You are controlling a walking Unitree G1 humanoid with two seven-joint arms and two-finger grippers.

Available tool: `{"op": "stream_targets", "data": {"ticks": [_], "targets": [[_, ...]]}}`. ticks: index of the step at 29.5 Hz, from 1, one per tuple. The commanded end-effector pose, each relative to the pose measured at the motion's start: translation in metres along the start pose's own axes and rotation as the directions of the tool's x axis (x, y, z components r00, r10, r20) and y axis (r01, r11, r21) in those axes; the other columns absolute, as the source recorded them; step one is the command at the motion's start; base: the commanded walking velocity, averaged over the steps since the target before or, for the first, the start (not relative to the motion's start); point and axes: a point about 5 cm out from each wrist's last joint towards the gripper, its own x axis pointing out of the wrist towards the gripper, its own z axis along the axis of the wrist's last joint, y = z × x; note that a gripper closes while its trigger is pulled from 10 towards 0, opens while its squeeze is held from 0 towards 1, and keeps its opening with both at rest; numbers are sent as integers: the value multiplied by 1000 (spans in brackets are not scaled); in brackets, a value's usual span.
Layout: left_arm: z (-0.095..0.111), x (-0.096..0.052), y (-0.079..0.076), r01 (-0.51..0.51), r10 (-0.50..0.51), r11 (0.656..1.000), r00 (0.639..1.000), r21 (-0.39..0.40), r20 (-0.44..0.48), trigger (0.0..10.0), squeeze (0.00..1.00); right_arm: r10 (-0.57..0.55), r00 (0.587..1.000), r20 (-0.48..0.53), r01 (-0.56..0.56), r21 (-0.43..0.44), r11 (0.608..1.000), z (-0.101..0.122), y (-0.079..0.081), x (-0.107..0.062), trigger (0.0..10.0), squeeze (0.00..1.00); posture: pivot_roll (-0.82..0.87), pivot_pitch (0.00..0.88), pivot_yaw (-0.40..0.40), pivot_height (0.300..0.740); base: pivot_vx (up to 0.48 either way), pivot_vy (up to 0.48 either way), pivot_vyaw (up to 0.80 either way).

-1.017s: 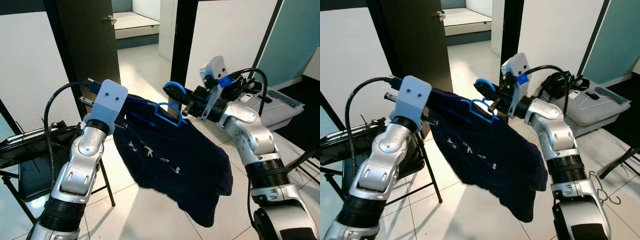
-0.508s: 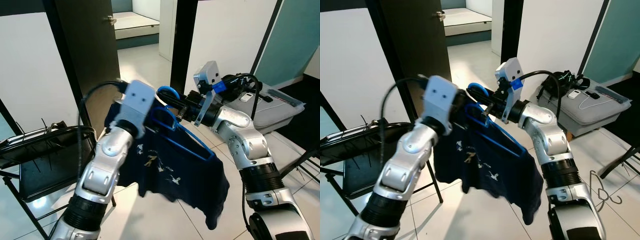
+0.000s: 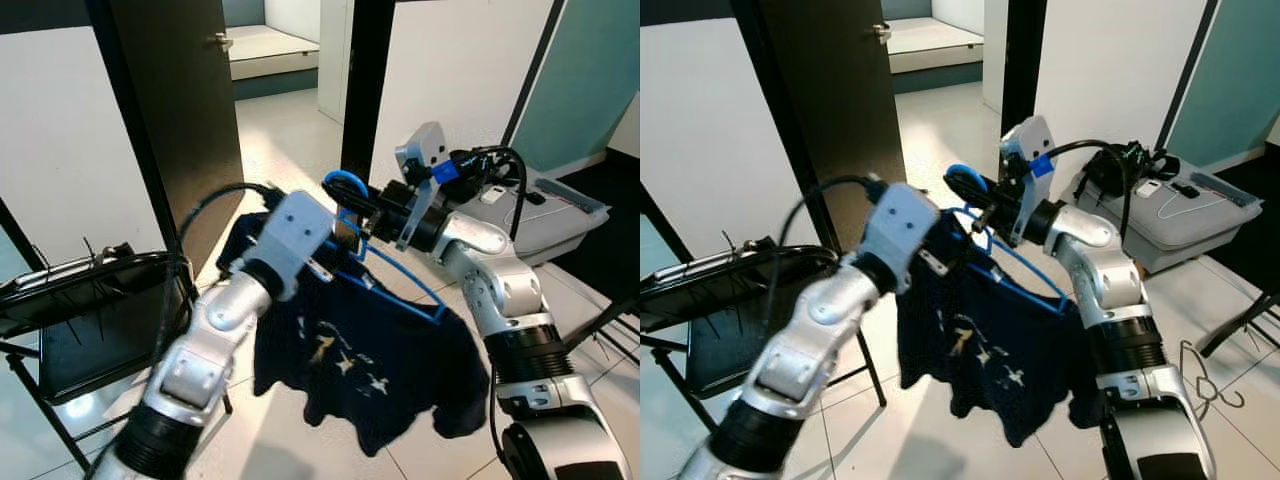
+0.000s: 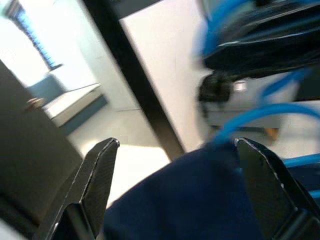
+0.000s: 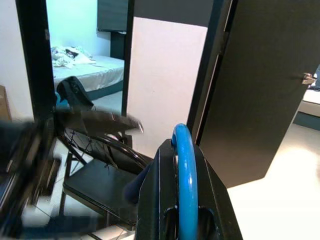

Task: Hang hanger

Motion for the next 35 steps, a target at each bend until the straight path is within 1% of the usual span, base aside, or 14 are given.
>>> {"op": "stream_targets", "data": {"ticks": [1, 2, 7, 9, 14, 16, 17, 18, 19, 20, 23, 28, 31, 35], "targets": [[-1, -1, 2, -5, 5, 1000, 1000, 13, -10, 10000, 827, 7, 1000, 28, -7, -20, 1000, 8, 0, 2, 0, 0, 75, 0, 8, 740, 0, 0, 0], [-2, -3, 16, -52, 53, 998, 998, 31, -16, 10000, 820, 8, 1000, 25, -7, -22, 1000, 8, -1, 1, 0, 0, 78, 0, 4, 740, 0, 0, 0], [-1, -6, 30, -93, 93, 995, 996, 37, -13, 10000, 827, 12, 1000, 20, -12, -27, 1000, 8, -2, -2, 0, 0, 78, 0, 5, 740, 0, 0, 0], [10, -12, 45, 12, -10, 999, 999, -45, 44, 10000, 808, 130, 991, 8, -129, -62, 990, 15, -3, -22, 0, 0, 77, 0, -1, 740, 0, 0, 0], [22, -20, 42, 203, -192, 974, 975, -104, 113, 10000, 769, 262, 965, -18, -263, -72, 962, 23, -3, -45, 0, 0, 72, 0, -4, 740, 0, 0, 0], [32, -32, 30, 430, -410, 895, 898, -117, 161, 10000, 659, 343, 938, -53, -347, -75, 935, 28, -3, -61, 0, 0, 64, 0, -1, 740, 0, 0, 0], [36, -39, 24, 531, -510, 840, 843, -113, 172, 10000, 110, 380, 923, -59, -383, -59, 922, 31, -2, -67, 0, 0, 56, 0, 3, 740, 0, 0, 0], [36, -39, 24, 531, -510, 840, 843, -113, 172, 10000, 110, 380, 923, -59, -383, -59, 922, 31, -2, -67, 0, 0, 56, 0, 3, 740, 0, 0, 0], [38, -44, 20, 608, -588, 787, 791, -105, 168, 10000, 0, 411, 909, -67, -415, -52, 909, 33, 0, -71, 0, 0, 56, 0, 3, 740, 0, 0, 0], [38, -47, 18, 658, -641, 747, 752, -101, 157, 10000, 0, 427, 902, -70, -430, -47, 902, 34, 1, -72, 0, 0, 51, 0, 8, 740, 0, 0, 0], [38, -47, 18, 658, -641, 747, 752, -101, 157, 10000, 0, 427, 902, -70, -430, -47, 902, 34, 1, -72, 0, 0, 51, 0, 8, 740, 0, 0, 0], [27, -50, 2, 780, -779, 612, 623, -133, 66, 10000, 0, 448, 892, -58, -451, -58, 891, 35, 6, -68, 0, 0, 46, 0, 13, 740, 0, 0, 0], [20, -50, -1, 788, -794, 599, 608, -140, 24, 10000, 0, 461, 886, -48, -464, -60, 884, 37, 8, -66, 0, 0, 38, 0, 22, 740, 0, 0, 0], [9, -44, -5, 761, -773, 628, 634, -164, -17, 10000, 0, 504, 863, -38, -506, -60, 861, 39, 16, -64, 0, 0, 32, 0, 24, 740, 0, 0, 0]]}}
